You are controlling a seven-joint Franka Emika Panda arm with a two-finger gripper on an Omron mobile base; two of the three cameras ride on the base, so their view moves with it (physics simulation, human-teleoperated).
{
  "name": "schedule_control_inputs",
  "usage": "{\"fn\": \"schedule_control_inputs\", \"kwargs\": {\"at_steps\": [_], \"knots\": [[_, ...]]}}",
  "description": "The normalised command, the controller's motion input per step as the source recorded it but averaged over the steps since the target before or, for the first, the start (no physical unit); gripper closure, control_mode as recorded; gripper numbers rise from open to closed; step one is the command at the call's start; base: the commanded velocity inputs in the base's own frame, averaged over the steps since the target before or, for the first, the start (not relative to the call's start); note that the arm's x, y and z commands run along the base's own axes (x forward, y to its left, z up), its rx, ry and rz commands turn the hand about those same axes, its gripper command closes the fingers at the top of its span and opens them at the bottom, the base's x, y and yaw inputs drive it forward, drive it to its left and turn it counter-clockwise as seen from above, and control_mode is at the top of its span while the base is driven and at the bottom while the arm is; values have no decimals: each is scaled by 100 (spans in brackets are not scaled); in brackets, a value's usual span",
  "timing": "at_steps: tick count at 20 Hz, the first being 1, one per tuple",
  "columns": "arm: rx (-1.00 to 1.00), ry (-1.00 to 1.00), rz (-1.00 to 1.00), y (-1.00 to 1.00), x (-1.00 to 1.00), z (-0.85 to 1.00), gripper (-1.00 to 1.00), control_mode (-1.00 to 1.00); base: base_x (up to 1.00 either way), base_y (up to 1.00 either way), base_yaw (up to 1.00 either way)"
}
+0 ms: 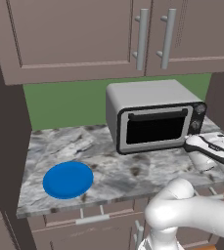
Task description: Pull the toaster oven rack outwards. Pick up the baguette from the plate and place it on the toaster oven rack. Close the toaster oven door fully and set the temperature to the lowest setting.
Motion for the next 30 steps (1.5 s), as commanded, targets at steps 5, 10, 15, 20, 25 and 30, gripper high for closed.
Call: {"fn": "schedule_control_inputs", "kwargs": {"at_steps": [5,10,15,20,25,30], "knots": [[0,0,0,-11,0,15,-100,-100,0,0,0],[0,0,0,0,0,0,-100,-100,0,0,0],[0,0,0,0,0,0,-100,-100,0,0,0],[0,0,0,0,0,16,-100,-100,0,0,0],[4,0,0,0,4,18,-100,-100,0,0,0],[31,1,-9,6,7,0,-100,-100,0,0,0]]}}
